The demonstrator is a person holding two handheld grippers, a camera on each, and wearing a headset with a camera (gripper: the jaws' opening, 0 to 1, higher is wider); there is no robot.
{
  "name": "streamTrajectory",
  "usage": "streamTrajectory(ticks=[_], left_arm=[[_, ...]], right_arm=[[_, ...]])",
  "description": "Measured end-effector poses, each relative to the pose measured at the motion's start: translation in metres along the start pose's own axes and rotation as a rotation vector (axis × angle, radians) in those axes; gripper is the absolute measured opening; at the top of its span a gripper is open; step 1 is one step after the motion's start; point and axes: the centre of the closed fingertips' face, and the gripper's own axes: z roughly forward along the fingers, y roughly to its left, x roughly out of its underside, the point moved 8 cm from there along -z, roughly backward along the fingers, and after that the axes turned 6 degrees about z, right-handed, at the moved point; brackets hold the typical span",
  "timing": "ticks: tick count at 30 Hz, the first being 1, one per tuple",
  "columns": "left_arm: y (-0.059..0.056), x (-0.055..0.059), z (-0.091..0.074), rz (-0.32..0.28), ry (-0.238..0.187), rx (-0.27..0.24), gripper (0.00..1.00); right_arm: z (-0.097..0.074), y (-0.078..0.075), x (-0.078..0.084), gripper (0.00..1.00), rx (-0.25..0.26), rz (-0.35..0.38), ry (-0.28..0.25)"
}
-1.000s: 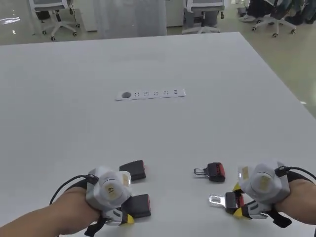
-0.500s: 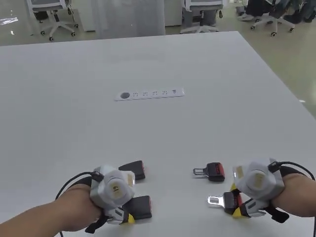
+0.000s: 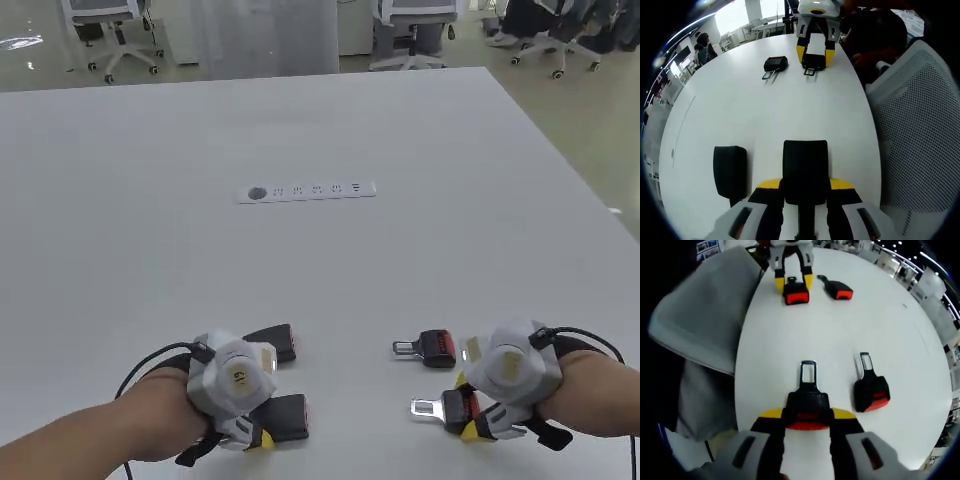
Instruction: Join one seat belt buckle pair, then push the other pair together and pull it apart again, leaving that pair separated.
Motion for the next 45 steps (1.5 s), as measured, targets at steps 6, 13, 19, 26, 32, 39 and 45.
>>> streamTrajectory(ticks=[6, 13, 19, 26, 32, 39, 45], left_arm=[[0.000, 0.000, 0.000, 0.003, 0.002, 0.000, 0.33], [0.000, 0.000, 0.000, 0.008, 0.007, 0.005, 0.33], [0.000, 0.000, 0.001, 0.012, 0.011, 0.012, 0.33], [0.001, -0.002, 0.001, 0.022, 0.021, 0.019, 0.33], [0.002, -0.003, 0.001, 0.030, 0.026, 0.023, 0.33], [0.002, -0.004, 0.002, 0.041, 0.039, 0.027, 0.33], [0.003, -0.004, 0.002, 0.044, 0.041, 0.028, 0.33]], right_arm=[[0.009, 0.007, -0.019, 0.33, 0.001, 0.016, -0.047], [0.021, 0.014, -0.045, 0.34, -0.006, 0.014, -0.084], [0.030, 0.020, -0.066, 0.34, -0.014, -0.021, -0.089], [0.039, 0.021, -0.091, 0.33, -0.024, -0.061, -0.087], [0.044, 0.020, -0.104, 0.33, -0.036, -0.097, -0.072], [0.045, 0.021, -0.110, 0.34, -0.026, -0.142, -0.062], [0.046, 0.019, -0.111, 0.34, -0.036, -0.143, -0.062]])
